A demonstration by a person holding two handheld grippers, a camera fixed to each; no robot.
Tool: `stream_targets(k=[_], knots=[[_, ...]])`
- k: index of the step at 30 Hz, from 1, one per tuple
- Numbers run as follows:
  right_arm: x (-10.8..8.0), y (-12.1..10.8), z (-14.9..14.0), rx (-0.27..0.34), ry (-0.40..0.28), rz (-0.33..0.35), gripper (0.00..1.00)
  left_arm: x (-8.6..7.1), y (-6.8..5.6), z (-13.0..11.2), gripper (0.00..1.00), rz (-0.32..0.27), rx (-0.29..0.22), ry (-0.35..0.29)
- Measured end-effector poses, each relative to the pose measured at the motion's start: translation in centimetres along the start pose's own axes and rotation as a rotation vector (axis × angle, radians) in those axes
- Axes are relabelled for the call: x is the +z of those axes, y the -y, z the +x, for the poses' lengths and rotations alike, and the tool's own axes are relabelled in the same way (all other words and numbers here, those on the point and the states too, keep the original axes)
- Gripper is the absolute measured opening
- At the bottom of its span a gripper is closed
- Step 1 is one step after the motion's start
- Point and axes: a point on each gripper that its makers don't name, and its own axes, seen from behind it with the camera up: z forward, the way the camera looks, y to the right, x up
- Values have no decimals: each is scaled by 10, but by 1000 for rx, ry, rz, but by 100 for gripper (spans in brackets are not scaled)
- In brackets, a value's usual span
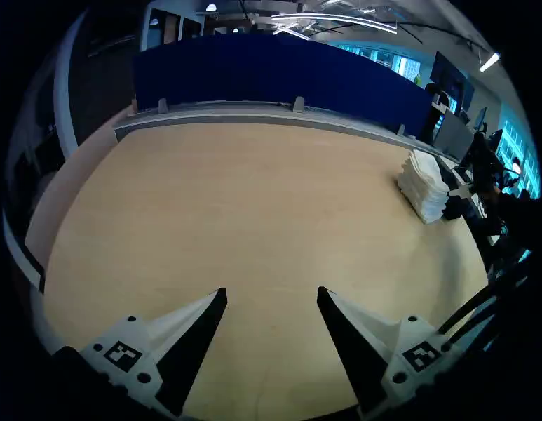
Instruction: Fold towel
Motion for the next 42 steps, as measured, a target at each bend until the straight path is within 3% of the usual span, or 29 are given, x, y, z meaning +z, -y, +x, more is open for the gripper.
stream_targets(k=[10, 14, 18, 24, 32, 42], knots=[[-14, -1, -4, 13, -30, -17, 27, 1, -6, 5, 95, -16, 5, -2], [-16, -1, -4, 17, -41, -19, 47, 1, -7, 6, 95, -22, 7, -2], [-18, 7, -1, 17, -58, 3, 86, 2, -7, 6, 95, -24, 11, -1], [-18, 13, 7, 4, -73, 5, 94, 2, -7, 7, 95, -26, 8, -4], [-19, 30, 38, 9, -123, 37, 100, -2, -4, 7, 95, -22, -1, -7], [-5, 56, 70, 16, -152, 71, 100, -8, 3, 6, 95, -8, -4, -8]])
